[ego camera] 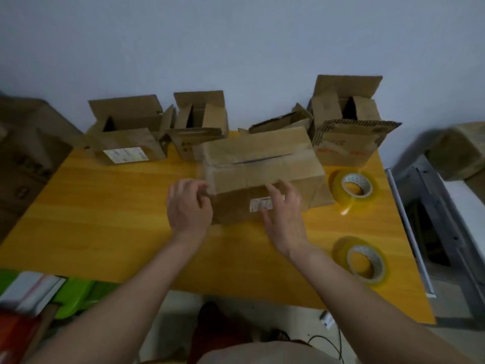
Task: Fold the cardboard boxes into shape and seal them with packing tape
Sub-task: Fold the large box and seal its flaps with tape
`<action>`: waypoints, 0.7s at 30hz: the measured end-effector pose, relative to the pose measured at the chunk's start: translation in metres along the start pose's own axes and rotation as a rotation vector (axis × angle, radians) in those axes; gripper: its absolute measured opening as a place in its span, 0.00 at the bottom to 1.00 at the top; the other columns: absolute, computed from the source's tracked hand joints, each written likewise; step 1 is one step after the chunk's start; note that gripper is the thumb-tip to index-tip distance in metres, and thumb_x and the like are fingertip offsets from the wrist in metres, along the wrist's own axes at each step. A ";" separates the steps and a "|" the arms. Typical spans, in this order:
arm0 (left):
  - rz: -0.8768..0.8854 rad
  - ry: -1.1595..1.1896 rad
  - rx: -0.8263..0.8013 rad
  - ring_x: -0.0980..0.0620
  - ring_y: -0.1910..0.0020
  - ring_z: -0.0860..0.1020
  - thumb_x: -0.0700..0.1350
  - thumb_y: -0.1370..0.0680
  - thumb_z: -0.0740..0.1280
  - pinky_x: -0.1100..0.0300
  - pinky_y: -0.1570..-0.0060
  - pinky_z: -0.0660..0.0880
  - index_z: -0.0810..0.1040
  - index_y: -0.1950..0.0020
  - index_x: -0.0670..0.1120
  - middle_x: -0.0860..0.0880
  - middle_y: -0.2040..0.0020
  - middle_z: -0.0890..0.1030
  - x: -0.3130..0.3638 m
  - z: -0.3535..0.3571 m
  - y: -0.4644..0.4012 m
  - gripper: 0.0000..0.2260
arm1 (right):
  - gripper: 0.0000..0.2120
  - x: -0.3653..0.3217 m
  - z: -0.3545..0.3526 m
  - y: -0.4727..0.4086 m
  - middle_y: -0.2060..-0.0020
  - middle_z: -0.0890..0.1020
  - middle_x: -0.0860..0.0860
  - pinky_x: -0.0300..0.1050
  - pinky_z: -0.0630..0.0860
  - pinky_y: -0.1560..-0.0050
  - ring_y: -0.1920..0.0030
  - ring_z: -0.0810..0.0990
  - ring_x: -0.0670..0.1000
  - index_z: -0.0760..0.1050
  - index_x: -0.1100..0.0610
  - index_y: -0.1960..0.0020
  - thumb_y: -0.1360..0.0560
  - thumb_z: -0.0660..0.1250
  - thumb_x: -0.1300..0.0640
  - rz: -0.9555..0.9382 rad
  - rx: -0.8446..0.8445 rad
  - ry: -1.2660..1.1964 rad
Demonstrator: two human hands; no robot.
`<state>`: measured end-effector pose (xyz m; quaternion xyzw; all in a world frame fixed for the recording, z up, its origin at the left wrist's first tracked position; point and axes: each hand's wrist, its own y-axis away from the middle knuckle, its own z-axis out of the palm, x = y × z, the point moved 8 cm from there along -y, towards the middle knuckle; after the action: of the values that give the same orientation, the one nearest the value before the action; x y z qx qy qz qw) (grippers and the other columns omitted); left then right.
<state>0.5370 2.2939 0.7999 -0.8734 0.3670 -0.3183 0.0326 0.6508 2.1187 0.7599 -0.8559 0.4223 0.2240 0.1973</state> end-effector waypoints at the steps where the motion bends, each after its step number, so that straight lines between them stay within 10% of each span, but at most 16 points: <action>1: 0.034 -0.018 -0.026 0.45 0.42 0.72 0.36 0.25 0.63 0.51 0.42 0.69 0.79 0.46 0.45 0.47 0.45 0.77 -0.004 -0.002 -0.019 0.10 | 0.23 -0.014 0.006 -0.007 0.26 0.58 0.56 0.51 0.61 0.28 0.26 0.55 0.57 0.64 0.54 0.28 0.22 0.64 0.54 -0.034 -0.017 0.017; 11: 0.366 -0.152 -0.704 0.48 0.23 0.53 0.50 0.17 0.55 0.48 0.27 0.54 0.62 0.25 0.48 0.49 0.23 0.58 -0.001 0.075 -0.138 0.21 | 0.21 -0.046 0.048 -0.023 0.26 0.63 0.45 0.51 0.42 0.24 0.23 0.51 0.48 0.66 0.49 0.28 0.19 0.51 0.45 -0.013 -0.127 0.169; 16: 0.341 -0.167 -0.873 0.43 0.33 0.68 0.53 0.17 0.52 0.48 0.36 0.67 0.68 0.30 0.43 0.42 0.32 0.70 0.000 0.093 -0.142 0.20 | 0.22 -0.040 0.036 -0.018 0.29 0.68 0.47 0.51 0.51 0.24 0.25 0.57 0.49 0.74 0.52 0.35 0.21 0.52 0.44 0.199 0.053 -0.143; 21: 0.433 -0.275 -0.858 0.45 0.43 0.73 0.56 0.19 0.55 0.51 0.46 0.71 0.71 0.37 0.46 0.45 0.42 0.74 -0.022 0.085 -0.092 0.18 | 0.32 -0.034 0.041 0.002 0.23 0.48 0.43 0.44 0.43 0.27 0.24 0.41 0.42 0.57 0.49 0.24 0.24 0.52 0.37 0.616 0.328 -0.515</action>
<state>0.6316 2.3606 0.7472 -0.7458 0.6301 -0.0064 -0.2162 0.6217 2.1601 0.7446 -0.5634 0.6251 0.4086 0.3533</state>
